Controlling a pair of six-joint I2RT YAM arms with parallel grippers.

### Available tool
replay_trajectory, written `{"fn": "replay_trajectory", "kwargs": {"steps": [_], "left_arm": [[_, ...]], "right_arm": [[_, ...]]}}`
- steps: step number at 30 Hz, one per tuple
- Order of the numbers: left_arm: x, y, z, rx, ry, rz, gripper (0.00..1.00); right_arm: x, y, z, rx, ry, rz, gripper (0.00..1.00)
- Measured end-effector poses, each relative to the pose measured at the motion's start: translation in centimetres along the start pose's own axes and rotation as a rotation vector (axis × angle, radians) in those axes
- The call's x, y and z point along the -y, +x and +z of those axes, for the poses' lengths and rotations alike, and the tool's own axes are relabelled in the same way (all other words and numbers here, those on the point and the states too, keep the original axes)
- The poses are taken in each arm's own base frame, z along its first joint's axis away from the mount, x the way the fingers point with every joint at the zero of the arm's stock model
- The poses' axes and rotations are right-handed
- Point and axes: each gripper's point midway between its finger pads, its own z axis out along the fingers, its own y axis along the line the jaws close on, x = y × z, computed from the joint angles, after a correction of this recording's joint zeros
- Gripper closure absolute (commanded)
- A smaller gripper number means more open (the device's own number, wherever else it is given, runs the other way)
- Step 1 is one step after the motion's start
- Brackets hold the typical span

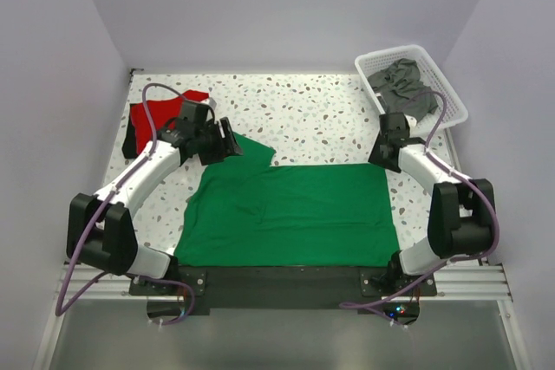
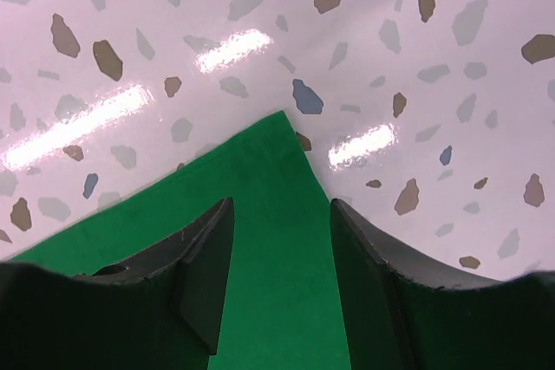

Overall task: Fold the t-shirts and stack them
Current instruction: Fold the tshirt

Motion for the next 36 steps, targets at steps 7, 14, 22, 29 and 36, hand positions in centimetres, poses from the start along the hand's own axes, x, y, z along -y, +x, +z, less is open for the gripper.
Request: {"fn": "replay_trajectory", "kwargs": {"steps": [7, 14, 22, 29, 36], "left_arm": [[-0.3, 0.0, 0.5, -0.009, -0.014, -0.002, 0.31], [-0.2, -0.2, 0.6, -0.003, -0.013, -0.001, 0.31], [-0.3, -0.2, 0.8, -0.007, -0.020, -0.003, 0.30], [-0.3, -0.4, 1.1, 0.000, -0.021, 0.001, 0.31], [-0.5, -2.7, 3.8, 0.000, -0.069, 0.054, 0.32]], "right_arm": [[0.1, 0.3, 1.6, 0.019, 0.022, 0.008, 0.52], [0.3, 2.1, 3.7, -0.048, 0.056, 0.020, 0.54], [0.1, 1.5, 4.4, -0.062, 0.050, 0.067, 0.61], [0.0, 0.7, 5.0, -0.077, 0.029, 0.097, 0.76], [-0.3, 0.7, 5.0, -0.082, 0.014, 0.093, 0.82]]}}
